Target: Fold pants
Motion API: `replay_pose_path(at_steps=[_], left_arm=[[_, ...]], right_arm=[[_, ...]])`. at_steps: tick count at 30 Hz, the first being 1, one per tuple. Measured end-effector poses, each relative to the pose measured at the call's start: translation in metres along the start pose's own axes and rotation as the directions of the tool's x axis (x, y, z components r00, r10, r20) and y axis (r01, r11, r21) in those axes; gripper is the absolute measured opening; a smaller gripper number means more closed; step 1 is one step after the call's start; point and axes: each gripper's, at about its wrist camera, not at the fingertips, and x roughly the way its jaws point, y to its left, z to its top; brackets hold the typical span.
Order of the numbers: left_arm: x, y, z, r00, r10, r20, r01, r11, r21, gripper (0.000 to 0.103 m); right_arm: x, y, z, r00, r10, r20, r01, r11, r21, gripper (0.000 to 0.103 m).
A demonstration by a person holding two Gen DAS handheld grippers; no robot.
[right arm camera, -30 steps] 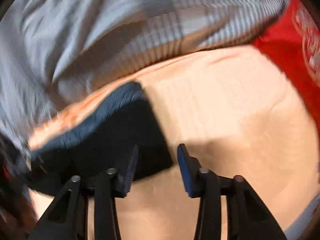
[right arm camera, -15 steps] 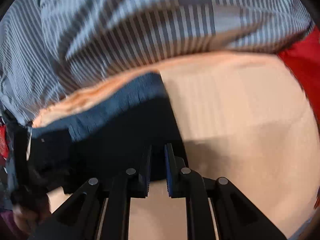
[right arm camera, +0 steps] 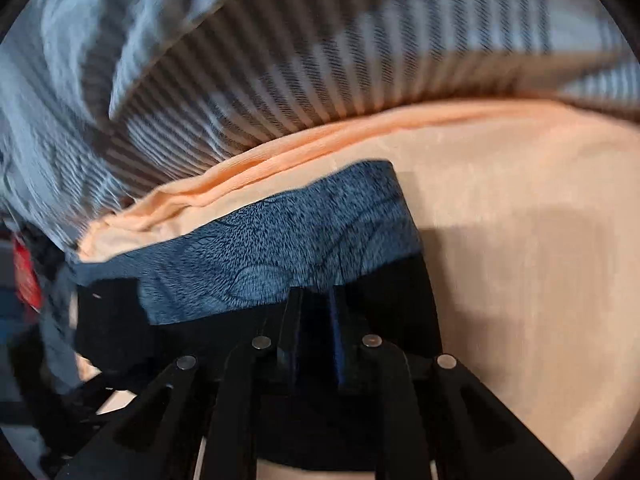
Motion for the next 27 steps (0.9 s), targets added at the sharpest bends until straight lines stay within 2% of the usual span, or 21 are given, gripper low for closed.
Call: replay_pose_path(at_steps=[1,4,5,12,15,17,19,20,24,27], left_arm=[[-0.003,0.003,-0.001,1.0,0.001,0.006,-0.001,1.0,-0.004,0.067],[-0.017,0.014,-0.007,1.0,0.002,0.021,-0.002,1.0,-0.025,0.067],[-0.022,0.019,-0.01,1.0,0.005,0.025,-0.004,0.999,-0.036,0.067],[-0.039,0.052,-0.021,1.0,0.022,0.023,-0.019,0.994,-0.104,0.067],[-0.046,0.058,-0.027,0.999,0.031,0.025,-0.028,0.992,-0.121,0.067],[-0.051,0.061,-0.032,0.999,0.036,0.035,-0.031,0.99,-0.135,0.067],[-0.055,0.071,-0.036,0.998,0.042,0.042,-0.035,0.987,-0.156,0.067],[-0.057,0.077,-0.039,0.998,0.043,0.044,-0.035,0.985,-0.168,0.067],[-0.061,0.098,-0.04,0.998,0.037,0.047,-0.026,0.976,-0.215,0.067],[-0.06,0.109,-0.041,0.998,0.04,0.042,-0.029,0.972,-0.234,0.067]], right_arm=[[-0.005,0.004,-0.003,1.0,-0.014,-0.006,0.014,1.0,-0.014,0.014],[-0.016,0.016,-0.015,0.999,-0.032,-0.011,0.031,0.998,-0.057,0.028],[-0.02,0.021,-0.019,0.999,-0.032,-0.012,0.032,0.997,-0.071,0.029],[-0.01,0.071,-0.051,0.998,0.012,-0.065,-0.022,0.987,-0.159,0.03],[-0.002,0.094,-0.06,0.997,0.002,-0.075,-0.019,0.975,-0.222,0.03],[0.003,0.109,-0.065,0.997,-0.004,-0.074,-0.016,0.961,-0.276,0.034],[0.004,0.128,-0.075,0.998,-0.041,-0.039,0.023,0.921,-0.389,0.05],[0.004,0.137,-0.08,0.998,-0.062,-0.014,0.05,0.893,-0.447,0.052],[0.009,0.166,-0.109,0.988,-0.133,0.072,0.146,0.716,-0.683,0.053],[0.02,0.179,-0.129,0.976,-0.18,0.122,0.206,0.586,-0.783,0.053]])
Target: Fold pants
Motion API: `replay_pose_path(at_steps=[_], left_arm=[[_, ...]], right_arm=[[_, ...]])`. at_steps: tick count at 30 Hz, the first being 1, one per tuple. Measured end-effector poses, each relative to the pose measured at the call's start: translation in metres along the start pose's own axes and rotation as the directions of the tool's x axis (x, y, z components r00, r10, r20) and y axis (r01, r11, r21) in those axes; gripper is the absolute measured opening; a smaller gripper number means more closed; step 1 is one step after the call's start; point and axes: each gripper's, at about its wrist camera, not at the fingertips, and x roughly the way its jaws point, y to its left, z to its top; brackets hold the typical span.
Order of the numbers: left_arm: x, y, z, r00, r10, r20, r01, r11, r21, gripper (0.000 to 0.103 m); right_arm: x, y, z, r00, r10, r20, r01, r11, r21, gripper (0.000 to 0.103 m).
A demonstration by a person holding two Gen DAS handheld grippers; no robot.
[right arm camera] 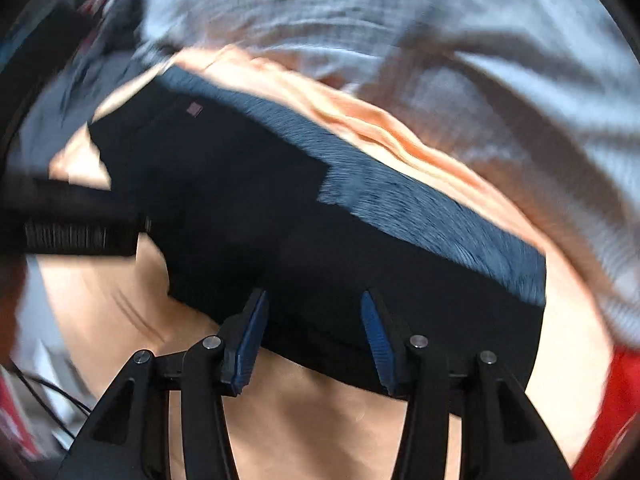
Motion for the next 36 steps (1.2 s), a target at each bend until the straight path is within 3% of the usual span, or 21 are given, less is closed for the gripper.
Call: replay_pose_path(at_steps=[3,5,6,8,11,17,19,21,23,27,31,36], left_arm=[[0.0,0.008,0.001,1.0,0.0,-0.004,0.0,1.0,-0.015,0.067],[0.001,0.012,0.001,1.0,0.001,-0.008,-0.002,1.0,-0.023,0.067],[0.001,0.014,0.0,1.0,0.002,-0.006,-0.002,1.0,-0.025,0.067],[0.0,0.017,0.0,1.0,0.009,-0.001,-0.009,1.0,-0.022,0.067],[0.003,0.02,0.001,1.0,0.018,-0.006,-0.018,1.0,-0.023,0.067],[0.009,0.017,0.008,1.0,0.026,-0.012,-0.026,0.999,-0.023,0.067],[0.01,0.015,0.009,1.0,0.024,-0.015,-0.025,1.0,-0.018,0.067],[0.011,0.013,0.009,1.0,0.027,-0.014,-0.027,1.0,-0.013,0.067],[0.012,0.013,0.009,0.999,0.028,-0.015,-0.028,1.0,-0.014,0.067],[0.013,0.016,0.009,0.999,0.033,-0.023,-0.034,0.999,-0.027,0.067],[0.012,0.019,0.01,0.999,0.036,-0.016,-0.037,0.999,-0.033,0.067],[0.016,0.025,0.012,0.999,0.05,-0.021,-0.051,0.998,-0.041,0.067]], right_arm=[[0.018,0.01,0.002,0.998,-0.051,-0.042,0.048,0.997,-0.062,0.052],[0.028,0.004,0.005,0.998,-0.006,-0.068,0.006,1.0,-0.01,0.038],[0.029,-0.001,0.008,0.997,0.025,-0.075,-0.022,0.999,0.04,0.024],[0.029,-0.002,0.013,0.996,0.045,-0.079,-0.038,0.995,0.087,0.018],[0.03,-0.003,0.01,0.991,0.089,-0.096,-0.075,0.987,0.143,0.017],[0.017,0.001,0.003,0.982,0.168,-0.088,-0.154,0.977,0.149,0.022],[0.005,-0.01,0.006,0.972,0.231,-0.037,-0.218,0.952,0.214,0.027],[-0.007,-0.025,0.015,0.977,0.212,0.037,-0.214,0.938,0.272,0.028],[-0.007,-0.045,0.027,0.978,0.197,0.066,-0.208,0.91,0.359,0.029],[0.024,-0.089,0.045,0.983,0.182,0.028,-0.167,0.813,0.559,0.028],[0.065,-0.085,0.027,0.946,0.319,-0.055,-0.216,0.749,0.627,0.028],[0.07,-0.093,0.0,0.927,0.371,0.053,-0.295,0.637,0.712,0.028]])
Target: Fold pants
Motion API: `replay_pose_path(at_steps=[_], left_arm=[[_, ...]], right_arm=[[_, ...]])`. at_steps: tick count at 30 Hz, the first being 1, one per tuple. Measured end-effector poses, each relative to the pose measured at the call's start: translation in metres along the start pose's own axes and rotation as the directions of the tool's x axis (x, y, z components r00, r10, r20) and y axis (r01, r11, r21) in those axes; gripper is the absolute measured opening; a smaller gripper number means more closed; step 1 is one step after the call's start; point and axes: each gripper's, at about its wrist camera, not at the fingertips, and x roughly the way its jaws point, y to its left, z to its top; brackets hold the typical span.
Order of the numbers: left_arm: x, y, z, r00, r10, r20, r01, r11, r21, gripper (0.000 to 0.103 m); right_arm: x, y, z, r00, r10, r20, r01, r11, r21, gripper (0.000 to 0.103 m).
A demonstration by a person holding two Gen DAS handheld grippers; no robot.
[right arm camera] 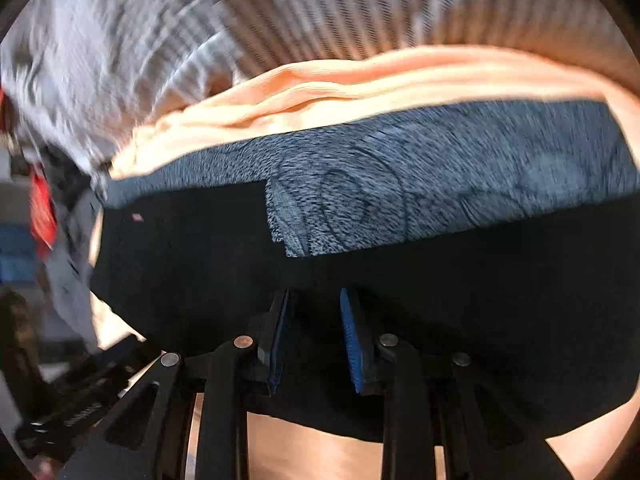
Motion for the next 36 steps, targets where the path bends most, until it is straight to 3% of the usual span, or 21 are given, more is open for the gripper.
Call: replay_pose_path(at_steps=[3,7,9,22,32,36], left_arm=[[0.002,0.003,0.001,1.0,0.003,-0.002,-0.003,1.0,-0.009,0.067],[0.001,0.005,0.003,1.0,0.004,0.005,-0.004,1.0,-0.02,0.067],[-0.001,0.005,0.003,1.0,0.007,0.009,-0.006,1.0,-0.021,0.067],[-0.007,0.034,-0.008,1.0,-0.003,0.02,0.005,0.997,-0.079,0.067],[-0.01,0.084,-0.012,0.997,-0.056,0.048,0.065,0.975,-0.212,0.067],[-0.007,0.103,-0.01,0.994,-0.083,0.073,0.099,0.961,-0.257,0.067]], right_arm=[[0.003,0.011,0.003,0.999,-0.038,-0.022,0.036,0.996,-0.077,0.03],[0.004,0.023,0.0,0.999,-0.025,-0.04,0.019,0.991,-0.133,0.057],[0.005,0.029,0.0,0.998,-0.045,-0.045,0.038,0.988,-0.152,0.062],[0.008,0.049,-0.007,0.989,-0.146,-0.004,0.142,0.966,-0.215,0.072],[0.012,0.077,-0.023,0.957,-0.285,0.05,0.287,0.91,-0.301,0.073],[0.015,0.091,-0.038,0.94,-0.335,0.06,0.332,0.862,-0.383,0.074]])
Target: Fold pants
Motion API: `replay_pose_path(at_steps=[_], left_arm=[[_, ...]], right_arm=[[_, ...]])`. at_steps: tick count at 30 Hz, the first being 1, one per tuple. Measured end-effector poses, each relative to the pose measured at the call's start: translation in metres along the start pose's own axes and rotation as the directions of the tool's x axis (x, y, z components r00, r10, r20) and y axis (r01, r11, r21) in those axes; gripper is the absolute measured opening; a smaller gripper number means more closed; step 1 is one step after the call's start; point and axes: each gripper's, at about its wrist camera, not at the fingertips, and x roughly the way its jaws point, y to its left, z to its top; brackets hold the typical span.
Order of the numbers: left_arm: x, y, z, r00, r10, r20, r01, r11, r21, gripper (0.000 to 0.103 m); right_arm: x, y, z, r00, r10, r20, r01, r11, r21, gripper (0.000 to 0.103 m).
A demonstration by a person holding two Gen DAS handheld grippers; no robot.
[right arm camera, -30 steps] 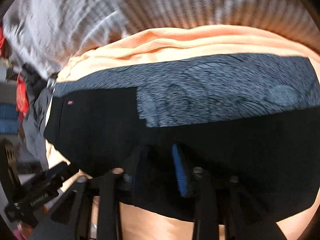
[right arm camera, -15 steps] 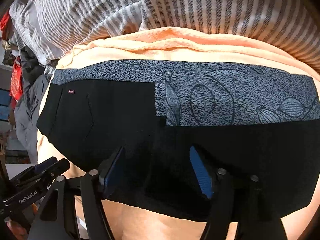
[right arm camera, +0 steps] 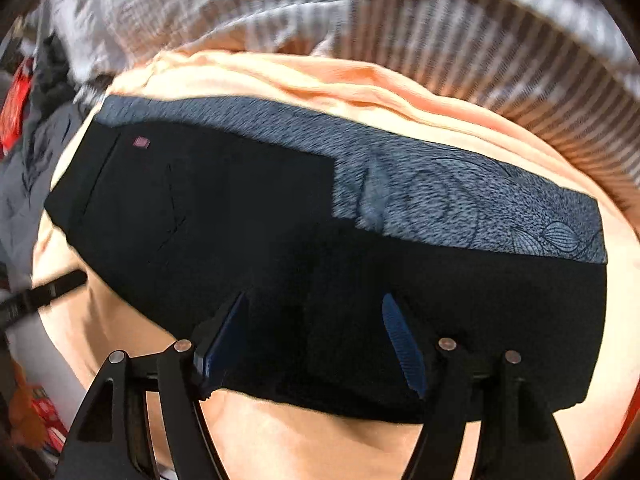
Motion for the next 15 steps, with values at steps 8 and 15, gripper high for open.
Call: replay_pose_path(at_steps=[8,15], left_arm=[[0.004,0.054,0.023,0.984,-0.168,0.064,0.177,0.969,-0.174,0.067],[0.026,0.077,0.038,0.944,-0.318,0.091,0.331,0.912,-0.241,0.067]], right_arm=[[0.008,0.0,-0.007,1.0,-0.014,0.002,0.014,1.0,-0.025,0.077],[0.006,-0.003,-0.012,1.0,-0.012,0.013,0.012,0.999,-0.031,0.08]])
